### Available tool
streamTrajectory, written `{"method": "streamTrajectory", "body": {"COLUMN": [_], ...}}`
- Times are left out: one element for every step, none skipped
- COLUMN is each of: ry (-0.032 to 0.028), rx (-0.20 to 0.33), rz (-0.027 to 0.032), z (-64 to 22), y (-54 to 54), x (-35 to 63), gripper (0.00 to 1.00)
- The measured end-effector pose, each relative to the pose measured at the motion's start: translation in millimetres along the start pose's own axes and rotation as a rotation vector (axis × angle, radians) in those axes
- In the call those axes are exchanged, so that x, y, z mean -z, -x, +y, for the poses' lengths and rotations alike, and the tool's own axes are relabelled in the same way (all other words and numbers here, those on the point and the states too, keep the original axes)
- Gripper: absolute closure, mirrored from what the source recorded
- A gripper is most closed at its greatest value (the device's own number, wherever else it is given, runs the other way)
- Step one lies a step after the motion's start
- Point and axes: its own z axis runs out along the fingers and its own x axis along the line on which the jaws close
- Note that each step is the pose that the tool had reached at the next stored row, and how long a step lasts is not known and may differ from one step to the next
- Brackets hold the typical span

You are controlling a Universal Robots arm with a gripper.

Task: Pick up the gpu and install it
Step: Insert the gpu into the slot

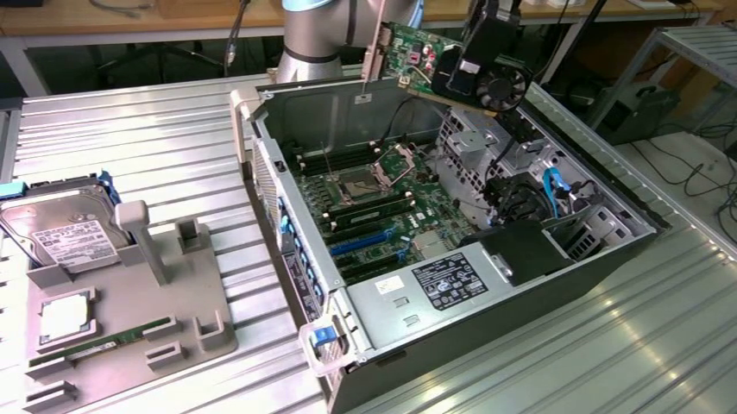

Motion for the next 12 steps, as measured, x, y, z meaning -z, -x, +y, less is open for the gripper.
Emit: {"method": "streamTrajectory", "body": {"ry": [-0.0001, -0.0003, -0.0004, -0.0006, -0.0007, -0.0008, -0.001, -0.0012, -0.0014, -0.0015, -0.0017, -0.0018], "rx": [0.012, 0.026, 0.037, 0.054, 0.067, 0.079, 0.093, 0.112, 0.131, 0.146, 0.158, 0.172], "rz": [0.0007, 0.0013, 0.0019, 0.0028, 0.0035, 0.0041, 0.0048, 0.0058, 0.0067, 0.0075, 0.0081, 0.0088], "z": [0.0, 0.0, 0.0, 0.0, 0.0, 0.0, 0.0, 0.0, 0.0, 0.0, 0.0, 0.0], "y": [0.0, 0.0, 0.0, 0.0, 0.0, 0.0, 0.0, 0.0, 0.0, 0.0, 0.0, 0.0], "x": [0.0, 0.0, 0.0, 0.0, 0.0, 0.0, 0.0, 0.0, 0.0, 0.0, 0.0, 0.0], "gripper": [0.73, 0.73, 0.73, 0.73, 0.73, 0.73, 0.73, 0.73, 0.73, 0.73, 0.73, 0.73]}}
